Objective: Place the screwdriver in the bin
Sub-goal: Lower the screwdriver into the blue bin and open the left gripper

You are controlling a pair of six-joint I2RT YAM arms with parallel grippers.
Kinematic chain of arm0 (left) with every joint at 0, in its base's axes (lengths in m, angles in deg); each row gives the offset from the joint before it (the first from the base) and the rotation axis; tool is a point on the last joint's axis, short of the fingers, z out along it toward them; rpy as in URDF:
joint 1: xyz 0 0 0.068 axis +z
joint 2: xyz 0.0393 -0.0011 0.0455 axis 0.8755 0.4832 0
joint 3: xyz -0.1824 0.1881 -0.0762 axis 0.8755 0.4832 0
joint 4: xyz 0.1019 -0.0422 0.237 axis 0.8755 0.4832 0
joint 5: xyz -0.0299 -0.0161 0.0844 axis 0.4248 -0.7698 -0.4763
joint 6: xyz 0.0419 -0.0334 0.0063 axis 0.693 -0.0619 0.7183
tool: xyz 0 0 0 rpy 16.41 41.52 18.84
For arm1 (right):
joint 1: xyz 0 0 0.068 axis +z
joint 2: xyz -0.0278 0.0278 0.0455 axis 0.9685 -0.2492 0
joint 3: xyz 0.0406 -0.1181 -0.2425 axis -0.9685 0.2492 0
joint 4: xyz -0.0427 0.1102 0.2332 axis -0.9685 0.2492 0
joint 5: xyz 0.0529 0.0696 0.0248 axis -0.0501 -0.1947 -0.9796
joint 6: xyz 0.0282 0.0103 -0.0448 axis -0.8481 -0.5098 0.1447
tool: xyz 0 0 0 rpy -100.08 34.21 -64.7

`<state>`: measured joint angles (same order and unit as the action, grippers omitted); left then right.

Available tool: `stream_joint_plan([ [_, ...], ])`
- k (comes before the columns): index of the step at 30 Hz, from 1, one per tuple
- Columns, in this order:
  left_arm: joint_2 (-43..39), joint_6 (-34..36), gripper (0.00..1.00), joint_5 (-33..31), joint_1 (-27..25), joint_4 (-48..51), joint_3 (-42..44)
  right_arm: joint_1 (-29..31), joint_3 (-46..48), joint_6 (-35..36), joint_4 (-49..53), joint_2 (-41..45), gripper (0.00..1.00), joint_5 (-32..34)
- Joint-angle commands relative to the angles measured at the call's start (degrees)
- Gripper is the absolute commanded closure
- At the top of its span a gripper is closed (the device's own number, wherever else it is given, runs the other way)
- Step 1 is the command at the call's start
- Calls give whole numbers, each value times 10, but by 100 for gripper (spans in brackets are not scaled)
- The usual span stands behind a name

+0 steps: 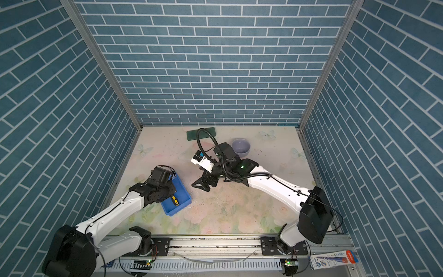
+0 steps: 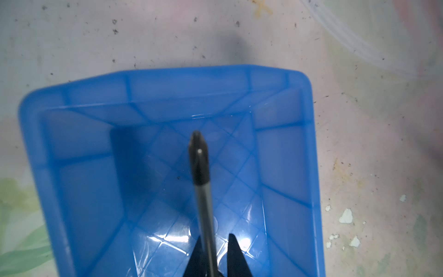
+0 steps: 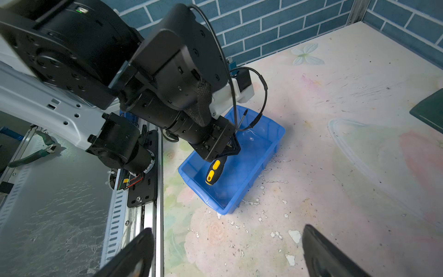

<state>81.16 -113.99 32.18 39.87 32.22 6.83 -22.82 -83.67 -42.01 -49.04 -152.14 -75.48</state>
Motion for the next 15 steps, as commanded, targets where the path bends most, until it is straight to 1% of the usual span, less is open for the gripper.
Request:
stream_joint_plan([
  [1, 27, 17, 94, 12, 7, -20, 3, 3, -32, 33, 15, -5, 5, 8],
  [6, 70, 34, 93, 30, 10, -33, -5, 3, -29, 31, 18, -4, 5, 11],
  [10, 89, 45, 89, 30, 10, -32, -10, 3, -27, 29, 19, -3, 5, 16],
  [15, 76, 56, 69, 13, 10, -28, -10, 3, -22, 23, 4, -2, 5, 26],
])
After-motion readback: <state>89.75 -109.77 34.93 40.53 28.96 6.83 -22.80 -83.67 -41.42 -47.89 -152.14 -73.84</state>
